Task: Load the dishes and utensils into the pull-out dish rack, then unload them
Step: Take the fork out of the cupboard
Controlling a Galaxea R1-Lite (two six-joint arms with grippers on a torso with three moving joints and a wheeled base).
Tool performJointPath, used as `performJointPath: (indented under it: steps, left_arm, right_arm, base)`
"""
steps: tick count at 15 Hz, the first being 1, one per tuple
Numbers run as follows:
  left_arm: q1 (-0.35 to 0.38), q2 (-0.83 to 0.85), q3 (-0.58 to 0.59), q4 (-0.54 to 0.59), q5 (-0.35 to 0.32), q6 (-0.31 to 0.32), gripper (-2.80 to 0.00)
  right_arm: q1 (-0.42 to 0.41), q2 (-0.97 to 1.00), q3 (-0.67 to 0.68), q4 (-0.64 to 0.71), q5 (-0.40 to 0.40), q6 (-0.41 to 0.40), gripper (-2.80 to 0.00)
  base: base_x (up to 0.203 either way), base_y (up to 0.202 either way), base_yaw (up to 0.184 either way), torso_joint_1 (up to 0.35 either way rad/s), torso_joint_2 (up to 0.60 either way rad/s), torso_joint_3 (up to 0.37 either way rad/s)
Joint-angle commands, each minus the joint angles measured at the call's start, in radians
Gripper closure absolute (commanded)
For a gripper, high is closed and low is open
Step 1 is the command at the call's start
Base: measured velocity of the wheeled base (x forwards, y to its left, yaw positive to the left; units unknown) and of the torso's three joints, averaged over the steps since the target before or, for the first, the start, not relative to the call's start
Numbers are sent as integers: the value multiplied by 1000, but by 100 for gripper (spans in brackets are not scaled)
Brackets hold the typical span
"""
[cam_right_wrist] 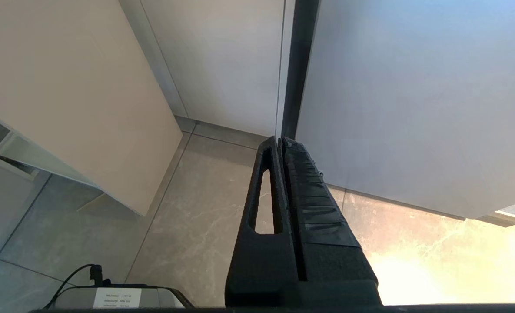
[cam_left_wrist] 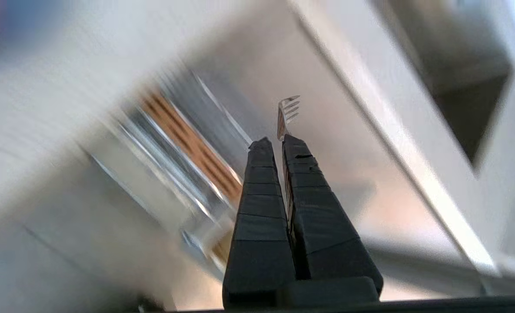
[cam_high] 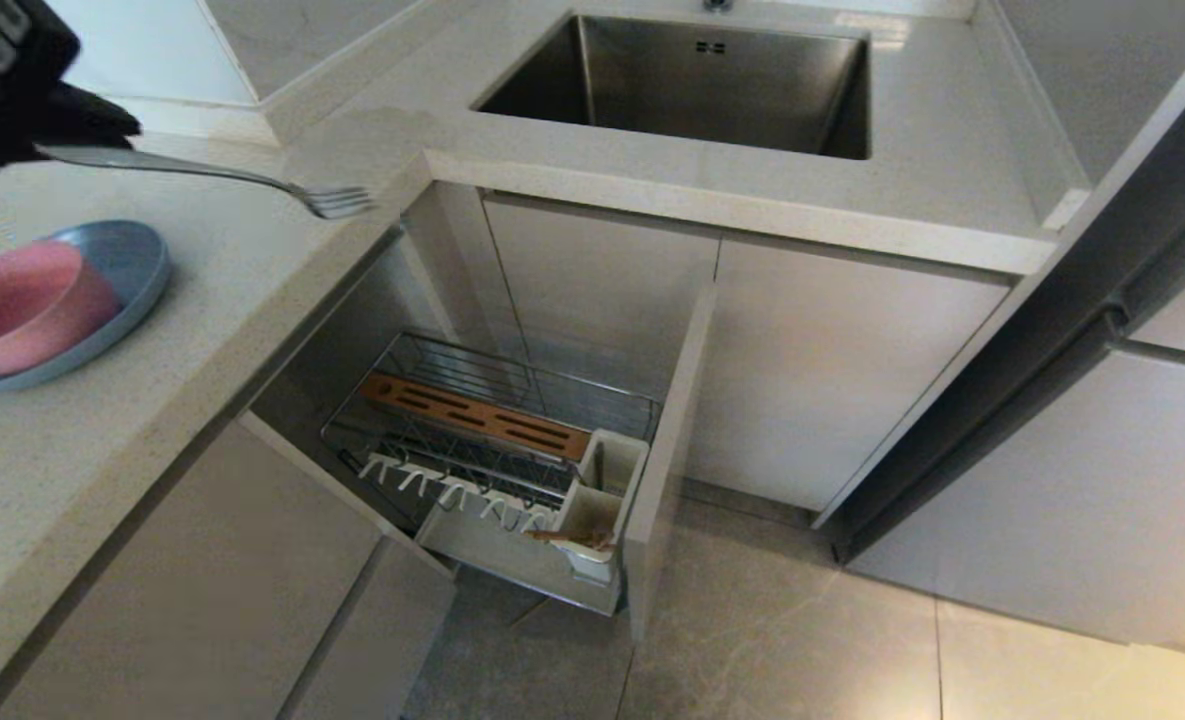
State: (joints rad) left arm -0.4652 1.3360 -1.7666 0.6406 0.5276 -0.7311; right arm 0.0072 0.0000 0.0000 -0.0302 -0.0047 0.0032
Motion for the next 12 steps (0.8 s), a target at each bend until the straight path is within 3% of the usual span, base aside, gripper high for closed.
performJointPath:
  steps: [1, 4, 8, 10, 12]
  left_arm:
    - [69, -49, -24, 0, 8, 27, 0]
    - [261, -72, -65, -16, 9, 102, 0]
    - [528, -88, -71, -53, -10, 132, 0]
    - [682, -91, -69, -78, -58, 133, 0]
    - [848, -92, -64, -95, -151, 132, 0]
  right_arm:
    - [0, 0, 8, 0, 0, 0, 0]
    - [0, 0, 9, 0, 0, 0, 0]
    - [0, 0, 8, 0, 0, 0, 0]
    - [0, 0, 9, 0, 0, 0, 0]
    - [0, 0, 9, 0, 0, 0, 0]
  base:
    - [0, 0, 0, 0, 0, 0]
    - [0, 0, 0, 0, 0, 0]
    - [0, 0, 0, 0, 0, 0]
    - [0, 0, 0, 0, 0, 0]
    - [0, 0, 0, 0, 0, 0]
